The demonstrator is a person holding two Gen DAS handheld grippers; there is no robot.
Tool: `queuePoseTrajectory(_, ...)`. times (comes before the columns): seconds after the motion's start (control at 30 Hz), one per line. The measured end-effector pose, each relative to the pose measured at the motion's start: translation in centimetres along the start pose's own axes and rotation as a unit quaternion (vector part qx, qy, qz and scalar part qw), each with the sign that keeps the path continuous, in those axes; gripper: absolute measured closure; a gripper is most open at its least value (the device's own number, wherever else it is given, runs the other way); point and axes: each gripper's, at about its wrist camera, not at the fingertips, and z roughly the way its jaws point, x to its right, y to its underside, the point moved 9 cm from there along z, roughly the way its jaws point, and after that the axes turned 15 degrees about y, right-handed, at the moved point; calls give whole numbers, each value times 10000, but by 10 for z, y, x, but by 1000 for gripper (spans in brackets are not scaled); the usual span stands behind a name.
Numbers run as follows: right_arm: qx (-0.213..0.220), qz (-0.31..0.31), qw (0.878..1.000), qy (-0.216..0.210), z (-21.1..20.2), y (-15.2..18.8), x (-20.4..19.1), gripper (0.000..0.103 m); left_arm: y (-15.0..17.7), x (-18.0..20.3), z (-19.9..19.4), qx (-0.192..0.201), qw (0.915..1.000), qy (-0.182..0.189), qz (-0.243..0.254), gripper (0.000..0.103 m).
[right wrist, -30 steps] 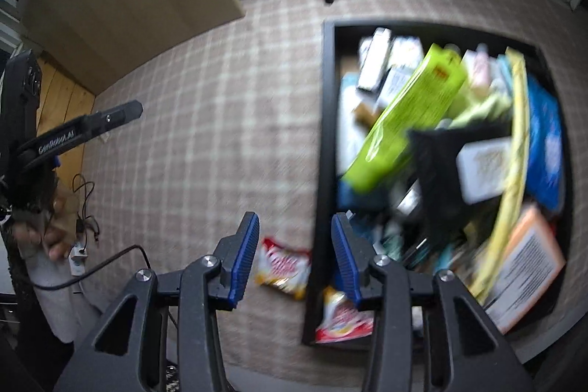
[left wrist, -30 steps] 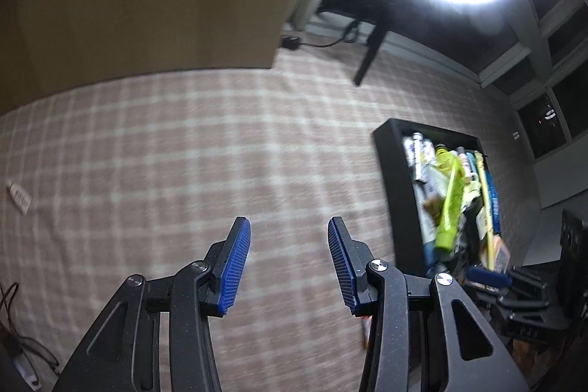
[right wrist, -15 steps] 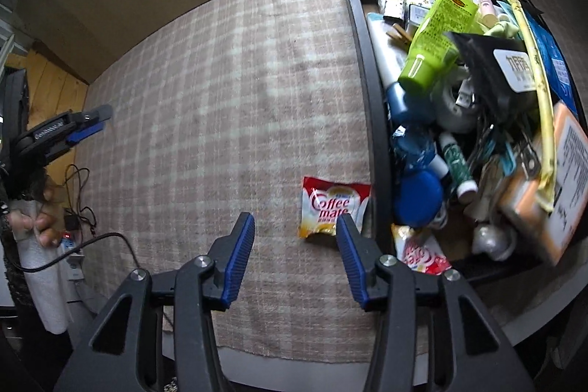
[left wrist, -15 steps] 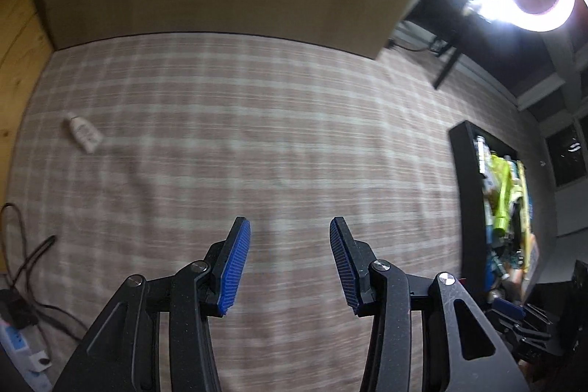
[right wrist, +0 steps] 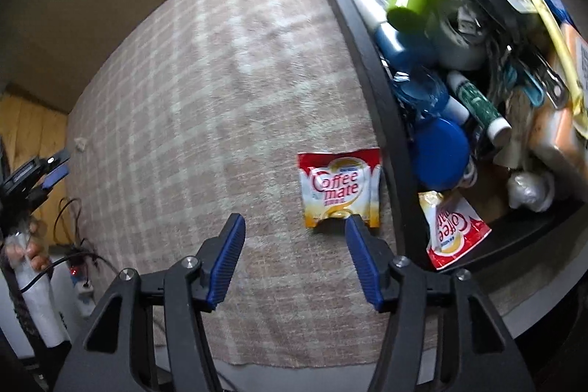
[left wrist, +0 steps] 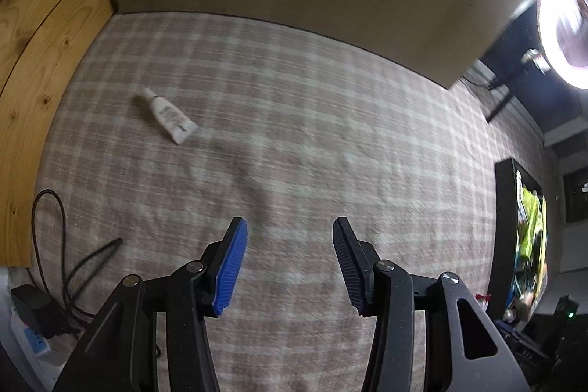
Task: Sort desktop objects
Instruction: 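Move both tools back toward the Coffee-mate sachet and white tube, then grasp the Coffee-mate sachet with the right gripper while the left grasps the white tube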
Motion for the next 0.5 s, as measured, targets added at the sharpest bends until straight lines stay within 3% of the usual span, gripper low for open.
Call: queuePoseTrajectory(0.5, -118, 361, 9941, 1015, 30, -1, 3, 43, -52, -69, -6, 243, 9961, -26, -852, 51)
